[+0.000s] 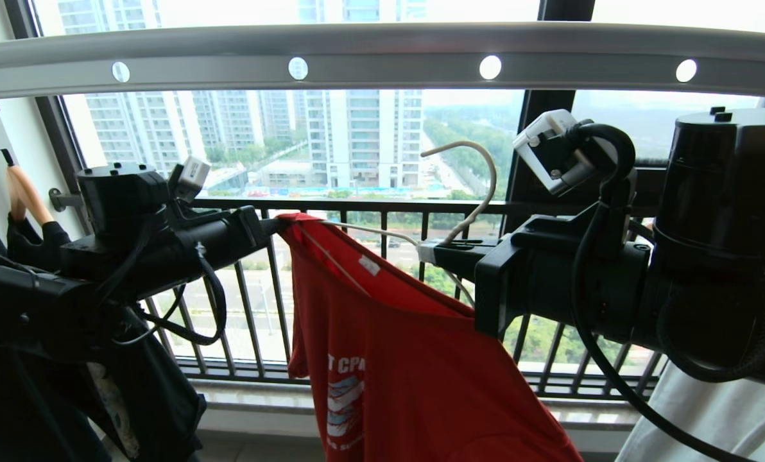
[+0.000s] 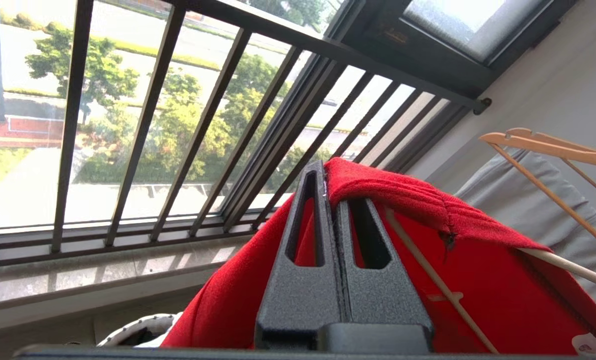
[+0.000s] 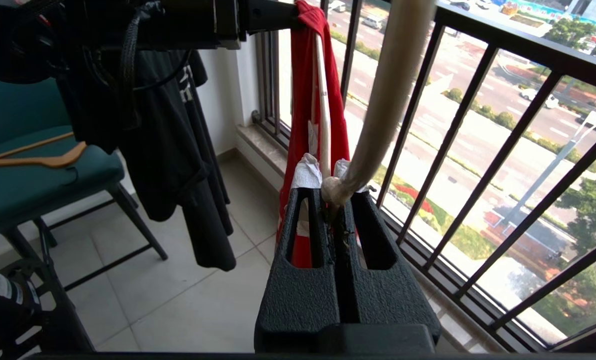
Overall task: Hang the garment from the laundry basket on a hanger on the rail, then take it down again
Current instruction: Take the clothes off the clothes rack
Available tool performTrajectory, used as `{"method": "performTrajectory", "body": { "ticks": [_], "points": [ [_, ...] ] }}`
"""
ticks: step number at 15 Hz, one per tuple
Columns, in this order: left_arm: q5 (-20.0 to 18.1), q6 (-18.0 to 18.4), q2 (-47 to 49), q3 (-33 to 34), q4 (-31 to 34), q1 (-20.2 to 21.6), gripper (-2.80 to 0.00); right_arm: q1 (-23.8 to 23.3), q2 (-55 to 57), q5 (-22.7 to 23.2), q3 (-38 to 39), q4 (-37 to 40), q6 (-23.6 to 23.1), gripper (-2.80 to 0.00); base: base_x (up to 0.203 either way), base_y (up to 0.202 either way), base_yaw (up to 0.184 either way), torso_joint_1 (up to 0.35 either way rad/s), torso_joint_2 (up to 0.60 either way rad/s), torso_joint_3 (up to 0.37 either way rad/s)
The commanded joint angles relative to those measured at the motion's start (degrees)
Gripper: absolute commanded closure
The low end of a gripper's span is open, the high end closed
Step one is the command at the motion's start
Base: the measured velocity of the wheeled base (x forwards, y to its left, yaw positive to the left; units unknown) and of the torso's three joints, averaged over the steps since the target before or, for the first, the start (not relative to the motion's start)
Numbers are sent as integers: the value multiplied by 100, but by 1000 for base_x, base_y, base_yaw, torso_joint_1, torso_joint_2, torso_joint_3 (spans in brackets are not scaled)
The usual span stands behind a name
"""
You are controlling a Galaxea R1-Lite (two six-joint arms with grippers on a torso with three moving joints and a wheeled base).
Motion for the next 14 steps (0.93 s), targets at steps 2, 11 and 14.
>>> {"method": "performTrajectory", "body": {
  "ticks": [2, 11, 14],
  "points": [
    [291, -506, 84, 45, -697, -3, 0, 51, -16, 38, 111, 23, -245, 0, 0, 0, 0, 0, 0, 0],
    [301, -607, 329, 53, -791, -3, 0, 232, 6, 40, 274, 23, -475, 0, 0, 0, 0, 0, 0, 0],
    [275, -465, 342, 193, -783, -118, 0, 232, 29, 31, 266, 7, -475, 0, 0, 0, 0, 0, 0, 0]
  ]
}}
